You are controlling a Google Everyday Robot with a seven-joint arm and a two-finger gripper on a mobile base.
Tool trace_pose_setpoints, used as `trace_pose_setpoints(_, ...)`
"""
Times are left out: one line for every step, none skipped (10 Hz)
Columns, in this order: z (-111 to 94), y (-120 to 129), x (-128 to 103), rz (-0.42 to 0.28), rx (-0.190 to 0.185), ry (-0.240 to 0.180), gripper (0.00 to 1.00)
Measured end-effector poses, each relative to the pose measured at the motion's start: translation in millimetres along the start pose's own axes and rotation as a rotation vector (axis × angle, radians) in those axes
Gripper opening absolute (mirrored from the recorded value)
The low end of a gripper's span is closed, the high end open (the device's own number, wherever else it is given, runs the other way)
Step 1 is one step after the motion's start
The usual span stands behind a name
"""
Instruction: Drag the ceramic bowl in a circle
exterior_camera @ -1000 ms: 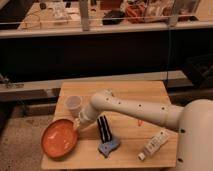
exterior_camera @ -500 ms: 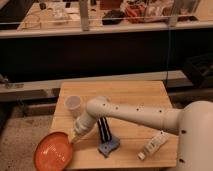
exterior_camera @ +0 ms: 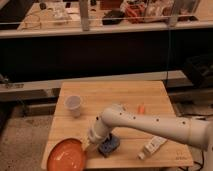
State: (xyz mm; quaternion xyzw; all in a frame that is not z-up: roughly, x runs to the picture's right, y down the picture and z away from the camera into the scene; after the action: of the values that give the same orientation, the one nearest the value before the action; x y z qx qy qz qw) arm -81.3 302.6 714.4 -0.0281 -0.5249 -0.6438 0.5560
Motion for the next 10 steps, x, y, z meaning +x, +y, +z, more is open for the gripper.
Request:
trace_pose_setpoints(-10.9,13.4,-9.3,0.036,-0.021,0.02,0.02)
trace_pose_setpoints(-24.0,27.1,-15.8,0.073,-0.054,0.048,0.02)
trace_pose_setpoints(-33.3,34.5,-15.9,0.093,-0.08,0.073,0.02)
trace_pose_setpoints(-41.8,40.1,-9.9,0.111,-0.105,0.102,0.02)
trace_pose_setpoints(-48.3,45.8,-2.3,0.126,-0.121,0.124,0.02)
trace_pose_setpoints(-55.0,53.0,9.6,0.141,-0.138,0.148,0.02)
trace_pose_setpoints(-58.5,59.0,23.2,0.15,-0.151,0.162,0.02)
trace_pose_setpoints(-59.1,63.0,34.8,0.155,-0.157,0.171,0.02)
trace_pose_setpoints(-59.9,67.0,53.4,0.16,-0.161,0.186,0.02)
trace_pose_setpoints(-61.0,69.3,67.7,0.164,-0.162,0.2,0.02)
